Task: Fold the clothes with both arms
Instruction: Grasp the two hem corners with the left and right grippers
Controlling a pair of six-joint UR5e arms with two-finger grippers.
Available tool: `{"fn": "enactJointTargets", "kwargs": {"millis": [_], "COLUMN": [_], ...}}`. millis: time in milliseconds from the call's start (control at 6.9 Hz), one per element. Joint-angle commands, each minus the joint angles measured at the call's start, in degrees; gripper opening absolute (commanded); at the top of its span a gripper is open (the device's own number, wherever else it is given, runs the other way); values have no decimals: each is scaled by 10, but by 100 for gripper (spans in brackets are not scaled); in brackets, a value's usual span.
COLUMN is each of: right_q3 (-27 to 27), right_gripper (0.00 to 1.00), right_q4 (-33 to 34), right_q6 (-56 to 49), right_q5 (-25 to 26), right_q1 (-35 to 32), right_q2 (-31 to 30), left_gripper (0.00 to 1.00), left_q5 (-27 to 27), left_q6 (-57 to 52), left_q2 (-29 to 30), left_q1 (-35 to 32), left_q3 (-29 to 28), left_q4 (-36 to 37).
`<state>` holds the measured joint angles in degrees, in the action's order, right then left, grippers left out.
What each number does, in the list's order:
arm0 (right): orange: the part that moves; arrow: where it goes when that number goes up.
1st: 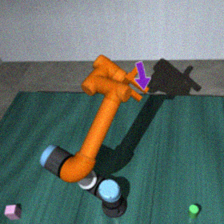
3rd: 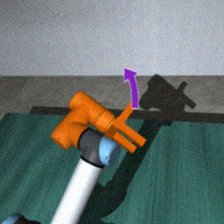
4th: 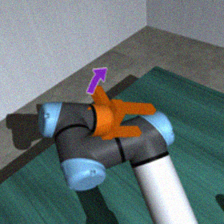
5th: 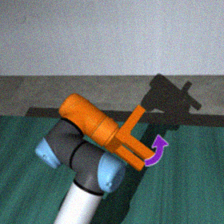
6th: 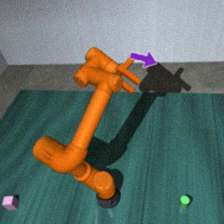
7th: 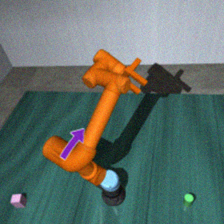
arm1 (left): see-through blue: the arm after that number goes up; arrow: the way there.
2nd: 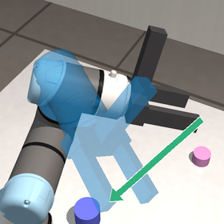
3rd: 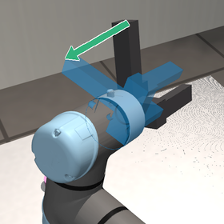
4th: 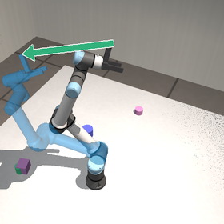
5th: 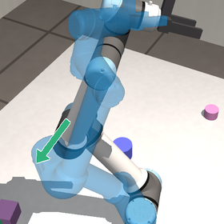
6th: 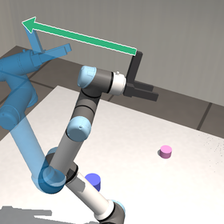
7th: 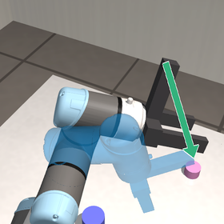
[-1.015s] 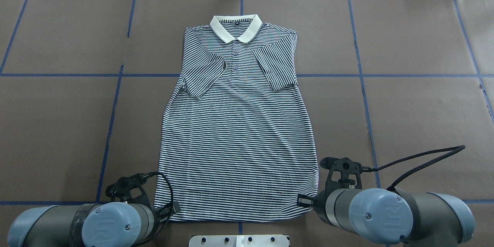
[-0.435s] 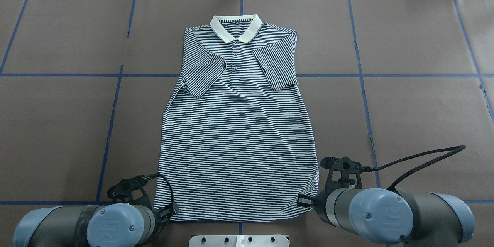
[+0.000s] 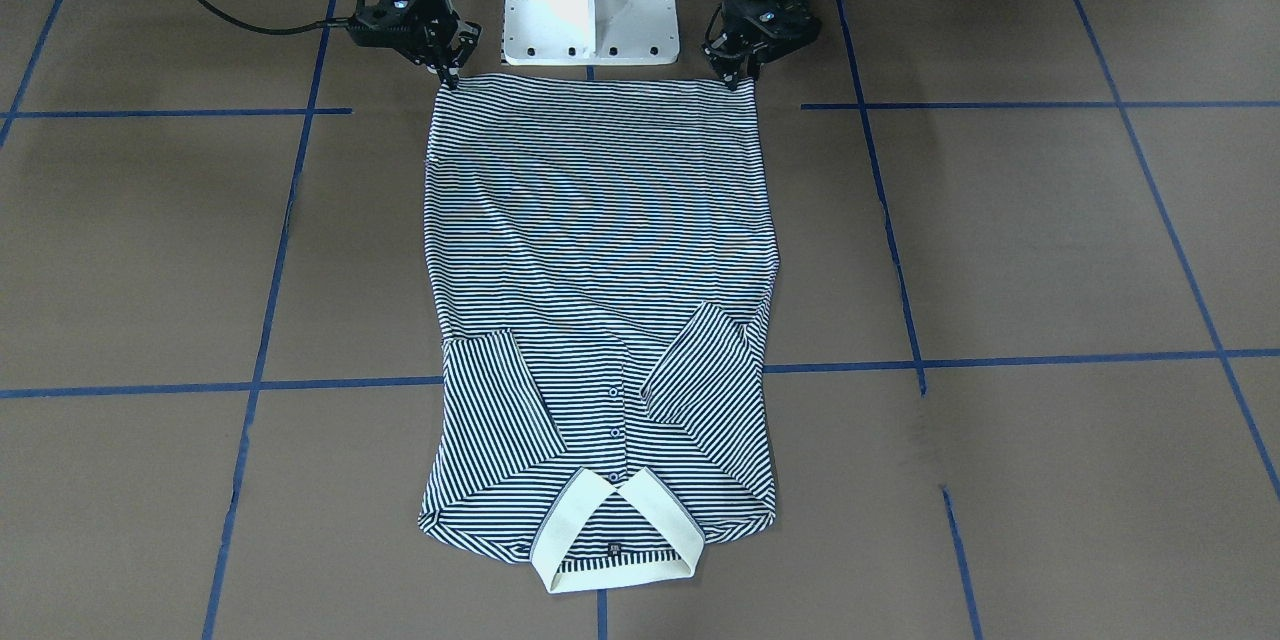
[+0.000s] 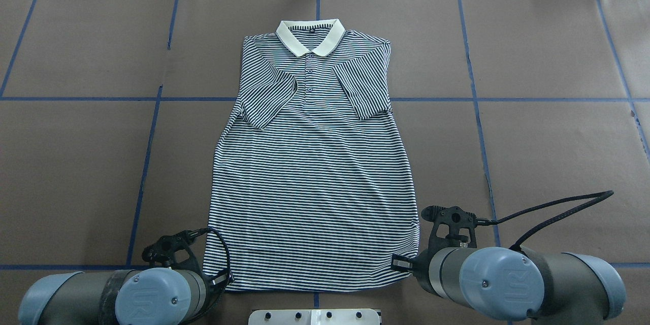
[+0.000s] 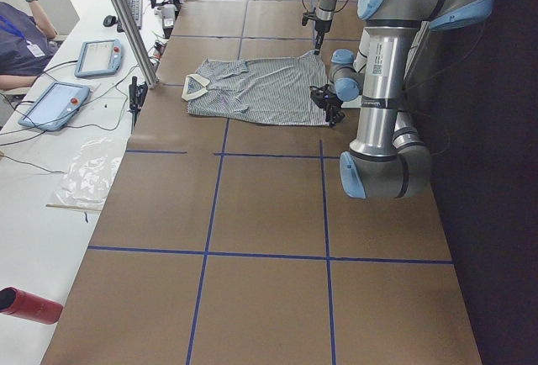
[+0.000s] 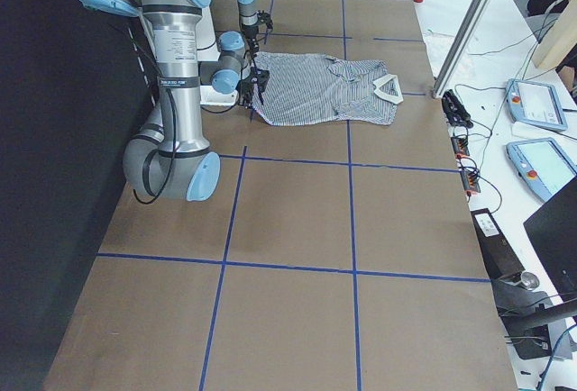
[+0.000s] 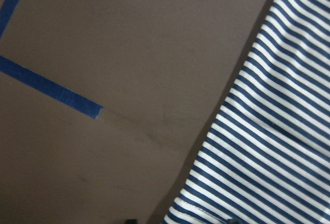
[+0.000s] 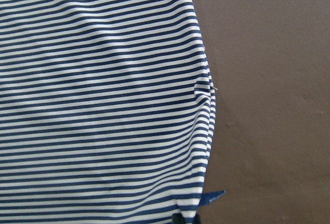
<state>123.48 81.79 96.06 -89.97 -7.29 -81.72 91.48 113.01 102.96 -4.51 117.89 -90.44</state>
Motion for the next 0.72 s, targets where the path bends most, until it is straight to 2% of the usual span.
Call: {"fn": "enactJointTargets", "kwargs": {"millis": [0,290,435,580], "right_q3": [0,0,4,29], "right_gripper": [0,0,0,0], "right_q4": [0,0,0,1], "right_q6": [0,0,-1,-8], "right_q5": [-1,-1,-3,-30], "right_q1": [0,-1,-2,-3], "right_q2": [0,-1,-3,-7], "left_gripper": [0,0,0,0], "left_q5": [0,0,4,9], "left_q6": [1,2,1,1], "left_q2": [1,2,0,0], "left_q1": [0,-1,-3,-3], "left_q3": [1,19,46,70], "left_q4": [0,0,0,1]}}
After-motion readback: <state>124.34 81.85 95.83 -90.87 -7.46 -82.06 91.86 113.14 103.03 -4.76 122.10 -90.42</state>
